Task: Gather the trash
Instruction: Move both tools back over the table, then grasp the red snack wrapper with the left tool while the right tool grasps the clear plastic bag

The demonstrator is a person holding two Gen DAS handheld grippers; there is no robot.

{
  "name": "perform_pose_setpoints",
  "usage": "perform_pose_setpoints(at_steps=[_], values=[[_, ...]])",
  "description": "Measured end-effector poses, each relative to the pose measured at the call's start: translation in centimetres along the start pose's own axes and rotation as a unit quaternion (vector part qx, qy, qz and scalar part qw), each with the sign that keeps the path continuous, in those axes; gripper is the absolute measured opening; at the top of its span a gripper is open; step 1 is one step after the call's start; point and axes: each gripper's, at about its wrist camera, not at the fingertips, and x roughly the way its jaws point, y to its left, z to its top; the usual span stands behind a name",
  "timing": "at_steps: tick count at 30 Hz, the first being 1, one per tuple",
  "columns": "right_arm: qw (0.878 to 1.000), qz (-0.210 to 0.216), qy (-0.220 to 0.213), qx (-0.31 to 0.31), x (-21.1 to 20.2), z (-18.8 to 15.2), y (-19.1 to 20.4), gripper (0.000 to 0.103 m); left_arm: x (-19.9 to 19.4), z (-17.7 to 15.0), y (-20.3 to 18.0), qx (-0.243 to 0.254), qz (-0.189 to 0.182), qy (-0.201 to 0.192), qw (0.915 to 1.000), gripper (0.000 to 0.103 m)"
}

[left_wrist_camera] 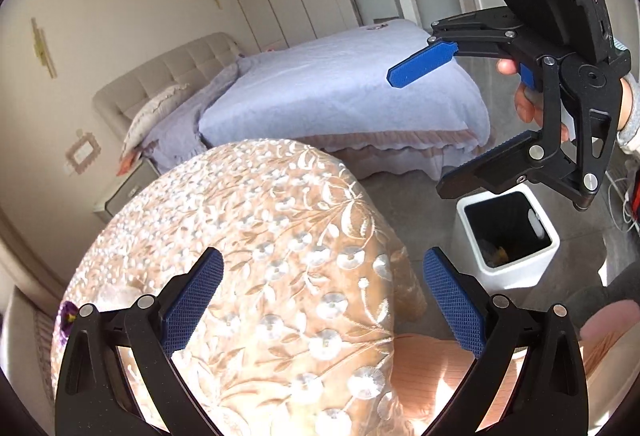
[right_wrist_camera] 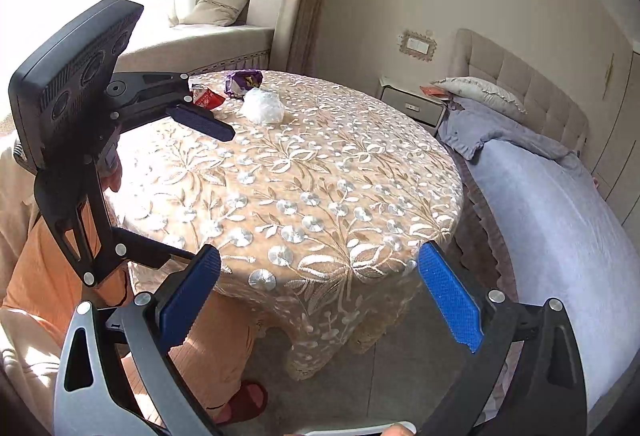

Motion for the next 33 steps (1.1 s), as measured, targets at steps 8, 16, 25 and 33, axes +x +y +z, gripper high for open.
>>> perform_pose_setpoints(at_steps=[8, 16, 25, 33], values=[[0.999, 0.032, -0.022, -0.019, 3.0, 4.3, 2.1, 0.098, -2.7, -2.5, 5.3, -0.054, 0.052, 0.006, 0.9972, 0.098], [0.997, 0.061, -0.04, -0.011, 6.6, 8.0, 2.9, 0.098, -4.0, -5.3, 10.4, -0.119, 0.114, 0.011, 0.9863, 0.098], [0.995, 0.095, -0.026, -0.021, 11.8, 10.5, 4.3, 0.098, -4.1, -8.2, 14.5, -0.155, 0.141, 0.017, 0.9776, 0.098], [0.992, 0.122, -0.014, -0.015, 17.1, 12.4, 5.2, 0.098, -3.4, -10.8, 18.7, -0.199, 0.161, 0.021, 0.9664, 0.098]])
